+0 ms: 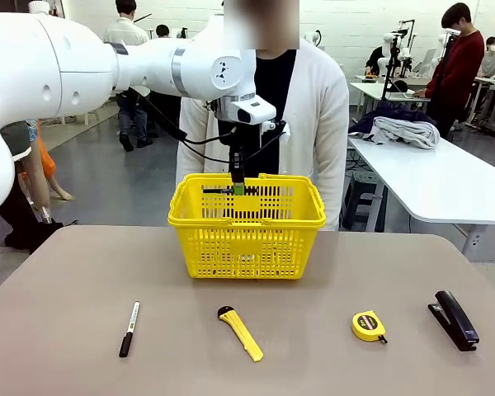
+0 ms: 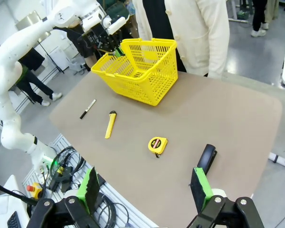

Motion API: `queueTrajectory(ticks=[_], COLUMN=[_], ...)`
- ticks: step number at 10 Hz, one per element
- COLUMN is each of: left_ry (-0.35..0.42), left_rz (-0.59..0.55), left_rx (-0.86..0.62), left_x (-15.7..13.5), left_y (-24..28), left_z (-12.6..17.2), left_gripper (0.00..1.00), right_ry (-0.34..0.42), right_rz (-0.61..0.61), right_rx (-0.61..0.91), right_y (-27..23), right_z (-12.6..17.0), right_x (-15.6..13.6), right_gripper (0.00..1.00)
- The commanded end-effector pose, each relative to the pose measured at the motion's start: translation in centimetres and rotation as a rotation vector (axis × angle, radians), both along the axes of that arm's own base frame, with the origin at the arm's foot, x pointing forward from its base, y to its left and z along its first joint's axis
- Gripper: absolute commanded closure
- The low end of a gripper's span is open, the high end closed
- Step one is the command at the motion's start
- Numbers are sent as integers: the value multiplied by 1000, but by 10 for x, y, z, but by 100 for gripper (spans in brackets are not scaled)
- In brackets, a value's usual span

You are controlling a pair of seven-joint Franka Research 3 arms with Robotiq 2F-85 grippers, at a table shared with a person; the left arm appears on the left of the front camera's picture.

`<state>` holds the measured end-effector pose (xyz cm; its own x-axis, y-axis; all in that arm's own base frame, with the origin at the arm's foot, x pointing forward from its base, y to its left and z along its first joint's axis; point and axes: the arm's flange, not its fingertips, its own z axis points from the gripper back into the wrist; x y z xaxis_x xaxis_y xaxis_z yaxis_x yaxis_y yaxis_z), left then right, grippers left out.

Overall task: Place the items the person wants into the basket.
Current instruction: Pick up the item the person points to and place it in the Market Basket.

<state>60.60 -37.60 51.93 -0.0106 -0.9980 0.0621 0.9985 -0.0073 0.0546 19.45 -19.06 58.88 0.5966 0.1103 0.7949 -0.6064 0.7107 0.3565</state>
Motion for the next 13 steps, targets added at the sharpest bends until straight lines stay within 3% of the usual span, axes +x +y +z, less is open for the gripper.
queueTrajectory(ticks=[1,4,8,10,11,12,13], left_ry=[70,133,217,227,230,232,230], left_rz=[-74,-88,-80,-79,-79,-82,-84], left_rx=[-7,-4,32,36,34,32,33], left_x=[29,59,70,71,71,70,69], left_y=[-6,-12,-28,-29,-29,-29,-28], left_z=[-17,-54,-98,-103,-103,-103,-102], left_gripper=[89,89,89,89,36,29,0], right_ry=[-15,-15,-15,-15,-15,-15,-15], right_rz=[15,15,15,15,15,15,15], right_rx=[13,13,13,13,13,13,13], right_y=[1,1,1,1,1,1,1], right_z=[0,0,0,0,0,0,0], right_x=[1,1,1,1,1,1,1], right_gripper=[0,0,0,0,0,0,0])
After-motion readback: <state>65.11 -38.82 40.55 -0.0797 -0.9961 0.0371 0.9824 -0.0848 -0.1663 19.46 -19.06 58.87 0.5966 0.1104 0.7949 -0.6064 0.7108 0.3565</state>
